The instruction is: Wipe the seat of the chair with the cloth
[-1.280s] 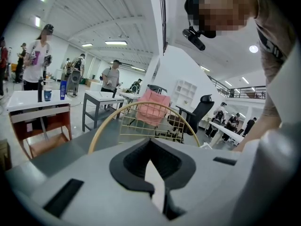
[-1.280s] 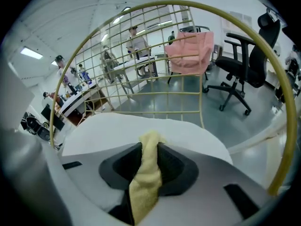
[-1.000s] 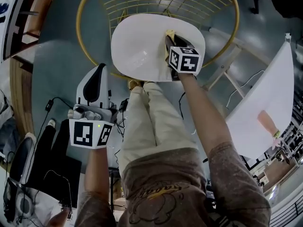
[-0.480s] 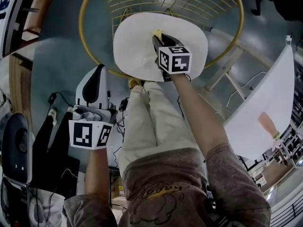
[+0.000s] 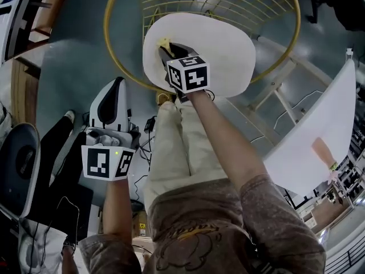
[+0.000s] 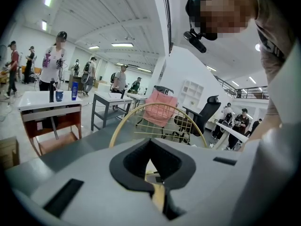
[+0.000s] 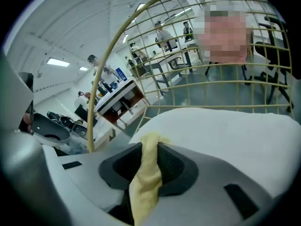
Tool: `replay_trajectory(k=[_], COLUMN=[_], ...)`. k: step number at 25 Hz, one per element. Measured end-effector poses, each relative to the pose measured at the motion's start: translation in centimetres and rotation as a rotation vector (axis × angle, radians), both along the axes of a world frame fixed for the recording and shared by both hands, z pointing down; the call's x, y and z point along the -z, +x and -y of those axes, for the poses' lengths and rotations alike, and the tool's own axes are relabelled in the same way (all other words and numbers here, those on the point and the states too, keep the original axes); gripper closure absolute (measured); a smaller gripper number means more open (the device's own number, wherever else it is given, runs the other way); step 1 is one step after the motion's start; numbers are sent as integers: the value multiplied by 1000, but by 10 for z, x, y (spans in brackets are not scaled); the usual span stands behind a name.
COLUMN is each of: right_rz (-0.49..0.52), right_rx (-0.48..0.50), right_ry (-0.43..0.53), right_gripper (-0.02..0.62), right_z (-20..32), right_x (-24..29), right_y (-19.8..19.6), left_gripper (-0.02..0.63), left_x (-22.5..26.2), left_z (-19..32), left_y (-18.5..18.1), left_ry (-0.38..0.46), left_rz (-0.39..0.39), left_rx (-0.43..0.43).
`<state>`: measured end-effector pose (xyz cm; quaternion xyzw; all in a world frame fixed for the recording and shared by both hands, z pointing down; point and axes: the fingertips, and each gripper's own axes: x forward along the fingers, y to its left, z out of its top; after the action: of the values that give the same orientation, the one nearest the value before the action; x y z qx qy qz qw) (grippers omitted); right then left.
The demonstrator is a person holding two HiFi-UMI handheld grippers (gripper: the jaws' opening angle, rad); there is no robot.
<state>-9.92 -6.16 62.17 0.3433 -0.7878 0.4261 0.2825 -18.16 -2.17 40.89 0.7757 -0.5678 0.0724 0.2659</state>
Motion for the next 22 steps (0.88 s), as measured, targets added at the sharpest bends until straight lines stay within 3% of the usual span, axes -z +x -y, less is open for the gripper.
replay_trajectory(k=[5, 10, 16, 22], right_rz=[76, 106, 59, -30], right_rx=[33, 35, 1, -62], right_ry=[4, 12, 24, 33], right_gripper=[482, 482, 482, 482], right_z=[-9, -16, -20, -23], right_x=[14, 23, 23, 25], right_y=[-25, -25, 14, 83], left_gripper=[603, 603, 603, 603], left_x=[3, 5, 10, 17], left_z=[-5, -9, -14, -14], left_y=[-2, -3, 4, 18], left_ry=[8, 15, 29, 48], left_rz=[0, -1, -6, -19], left_rx=[6, 7, -13, -45])
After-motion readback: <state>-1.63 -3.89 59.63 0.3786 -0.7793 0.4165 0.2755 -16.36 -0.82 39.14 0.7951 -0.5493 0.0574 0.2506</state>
